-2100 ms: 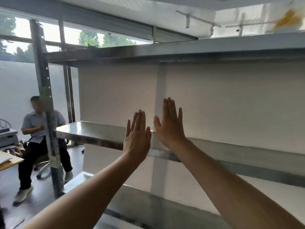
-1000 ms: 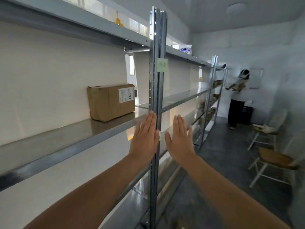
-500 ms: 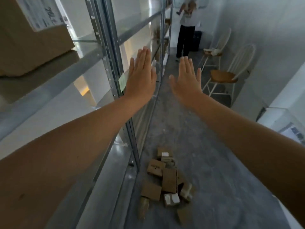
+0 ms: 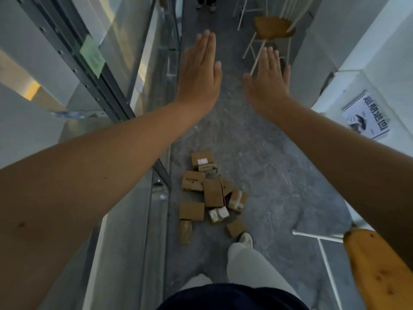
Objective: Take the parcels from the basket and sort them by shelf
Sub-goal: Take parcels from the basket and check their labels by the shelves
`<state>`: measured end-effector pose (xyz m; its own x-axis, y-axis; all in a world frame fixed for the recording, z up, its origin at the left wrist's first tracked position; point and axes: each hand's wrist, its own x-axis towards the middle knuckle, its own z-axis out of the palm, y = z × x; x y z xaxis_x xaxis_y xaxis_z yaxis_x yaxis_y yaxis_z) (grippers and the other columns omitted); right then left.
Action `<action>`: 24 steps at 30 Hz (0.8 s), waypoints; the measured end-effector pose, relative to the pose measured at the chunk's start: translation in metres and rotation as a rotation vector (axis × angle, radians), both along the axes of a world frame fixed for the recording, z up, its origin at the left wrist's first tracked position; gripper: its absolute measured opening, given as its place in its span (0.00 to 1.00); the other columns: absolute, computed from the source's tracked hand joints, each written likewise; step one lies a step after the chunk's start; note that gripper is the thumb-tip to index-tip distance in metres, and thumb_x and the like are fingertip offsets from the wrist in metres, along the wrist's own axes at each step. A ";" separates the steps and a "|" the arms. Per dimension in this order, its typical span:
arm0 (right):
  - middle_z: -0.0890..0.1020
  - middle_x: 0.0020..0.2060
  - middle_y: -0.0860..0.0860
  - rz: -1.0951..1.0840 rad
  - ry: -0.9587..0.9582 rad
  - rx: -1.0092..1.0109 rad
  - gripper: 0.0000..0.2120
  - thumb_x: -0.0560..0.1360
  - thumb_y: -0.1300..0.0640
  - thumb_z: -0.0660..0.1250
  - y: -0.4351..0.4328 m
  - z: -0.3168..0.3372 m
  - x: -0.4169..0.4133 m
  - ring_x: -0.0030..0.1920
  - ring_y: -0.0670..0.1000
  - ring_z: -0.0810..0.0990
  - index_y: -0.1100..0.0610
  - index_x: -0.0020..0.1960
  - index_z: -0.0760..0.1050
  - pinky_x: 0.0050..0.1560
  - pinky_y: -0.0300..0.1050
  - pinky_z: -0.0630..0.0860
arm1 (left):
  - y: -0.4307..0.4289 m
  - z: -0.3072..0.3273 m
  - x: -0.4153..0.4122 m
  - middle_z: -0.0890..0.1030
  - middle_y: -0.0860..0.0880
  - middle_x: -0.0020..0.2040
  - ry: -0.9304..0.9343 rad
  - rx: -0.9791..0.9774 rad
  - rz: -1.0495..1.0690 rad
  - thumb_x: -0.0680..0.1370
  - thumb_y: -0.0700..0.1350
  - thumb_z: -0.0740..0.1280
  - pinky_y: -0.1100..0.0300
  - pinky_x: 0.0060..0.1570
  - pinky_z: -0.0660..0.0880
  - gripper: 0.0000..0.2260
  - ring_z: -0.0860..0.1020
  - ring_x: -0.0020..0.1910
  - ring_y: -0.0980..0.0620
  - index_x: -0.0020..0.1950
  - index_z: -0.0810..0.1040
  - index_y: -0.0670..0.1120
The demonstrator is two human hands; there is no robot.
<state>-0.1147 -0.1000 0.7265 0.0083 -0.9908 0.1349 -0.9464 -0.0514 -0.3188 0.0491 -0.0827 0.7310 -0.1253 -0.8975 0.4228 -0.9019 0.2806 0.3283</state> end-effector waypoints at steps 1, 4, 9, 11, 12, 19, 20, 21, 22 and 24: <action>0.44 0.80 0.53 -0.003 -0.005 0.015 0.33 0.83 0.48 0.51 -0.006 -0.007 -0.003 0.79 0.51 0.40 0.60 0.80 0.41 0.78 0.56 0.39 | -0.005 -0.005 -0.005 0.49 0.44 0.81 -0.006 0.005 -0.005 0.85 0.45 0.48 0.52 0.77 0.42 0.24 0.47 0.80 0.47 0.80 0.48 0.40; 0.45 0.80 0.54 0.018 -0.017 0.041 0.33 0.83 0.48 0.51 -0.026 -0.028 -0.007 0.79 0.52 0.41 0.60 0.80 0.41 0.77 0.57 0.38 | -0.020 -0.021 -0.017 0.49 0.43 0.81 0.000 0.041 -0.017 0.85 0.45 0.47 0.53 0.77 0.41 0.24 0.46 0.80 0.47 0.80 0.48 0.40; 0.46 0.80 0.54 0.081 -0.063 0.092 0.32 0.83 0.49 0.51 -0.059 -0.064 -0.013 0.79 0.52 0.41 0.61 0.80 0.43 0.76 0.56 0.38 | -0.044 -0.056 -0.024 0.49 0.44 0.81 0.024 0.142 0.029 0.85 0.45 0.48 0.54 0.77 0.39 0.24 0.46 0.80 0.48 0.80 0.48 0.40; 0.46 0.80 0.54 0.108 -0.086 0.126 0.32 0.83 0.50 0.51 -0.071 -0.082 -0.016 0.79 0.52 0.42 0.61 0.80 0.43 0.77 0.57 0.38 | -0.055 -0.072 -0.024 0.49 0.44 0.81 0.046 0.182 0.077 0.85 0.45 0.48 0.53 0.78 0.41 0.24 0.46 0.80 0.49 0.80 0.48 0.40; 0.46 0.80 0.54 0.118 -0.098 0.141 0.32 0.83 0.50 0.51 -0.078 -0.091 -0.018 0.79 0.52 0.42 0.61 0.80 0.43 0.77 0.57 0.38 | -0.061 -0.080 -0.024 0.50 0.44 0.81 0.061 0.202 0.100 0.85 0.45 0.48 0.52 0.78 0.42 0.24 0.46 0.80 0.49 0.80 0.48 0.40; 0.47 0.80 0.54 0.145 -0.077 0.267 0.31 0.83 0.50 0.50 -0.111 -0.186 -0.044 0.79 0.51 0.42 0.61 0.80 0.43 0.76 0.56 0.37 | -0.090 -0.176 -0.043 0.50 0.46 0.81 0.143 0.368 0.220 0.85 0.46 0.47 0.54 0.78 0.42 0.23 0.46 0.80 0.52 0.80 0.48 0.42; 0.47 0.80 0.54 0.144 -0.063 0.292 0.31 0.83 0.50 0.50 -0.114 -0.204 -0.049 0.79 0.51 0.42 0.61 0.80 0.43 0.76 0.56 0.37 | -0.092 -0.195 -0.045 0.49 0.46 0.81 0.152 0.398 0.234 0.85 0.46 0.47 0.54 0.78 0.42 0.23 0.45 0.80 0.52 0.80 0.48 0.42; 0.47 0.80 0.54 0.144 -0.045 0.317 0.31 0.82 0.50 0.50 -0.115 -0.222 -0.054 0.79 0.51 0.42 0.61 0.80 0.43 0.76 0.56 0.38 | -0.092 -0.214 -0.048 0.49 0.47 0.81 0.161 0.424 0.245 0.86 0.46 0.47 0.54 0.78 0.42 0.24 0.46 0.80 0.52 0.80 0.48 0.42; 0.47 0.80 0.54 0.147 -0.032 0.339 0.31 0.82 0.51 0.50 -0.116 -0.242 -0.059 0.79 0.51 0.42 0.61 0.80 0.43 0.76 0.56 0.38 | -0.093 -0.233 -0.050 0.49 0.47 0.81 0.168 0.442 0.256 0.86 0.46 0.48 0.53 0.78 0.43 0.24 0.46 0.80 0.53 0.80 0.48 0.42; 0.48 0.80 0.54 0.145 -0.030 0.381 0.30 0.83 0.51 0.50 -0.117 -0.281 -0.065 0.79 0.51 0.43 0.61 0.80 0.44 0.77 0.56 0.38 | -0.093 -0.274 -0.052 0.50 0.47 0.81 0.183 0.466 0.270 0.86 0.46 0.48 0.53 0.78 0.43 0.24 0.46 0.80 0.53 0.80 0.48 0.43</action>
<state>-0.1793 -0.2167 0.4456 0.1528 -0.9590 -0.2389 -0.9280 -0.0561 -0.3684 -0.0031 -0.1754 0.4573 0.1729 -0.9844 -0.0327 -0.8385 -0.1645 0.5195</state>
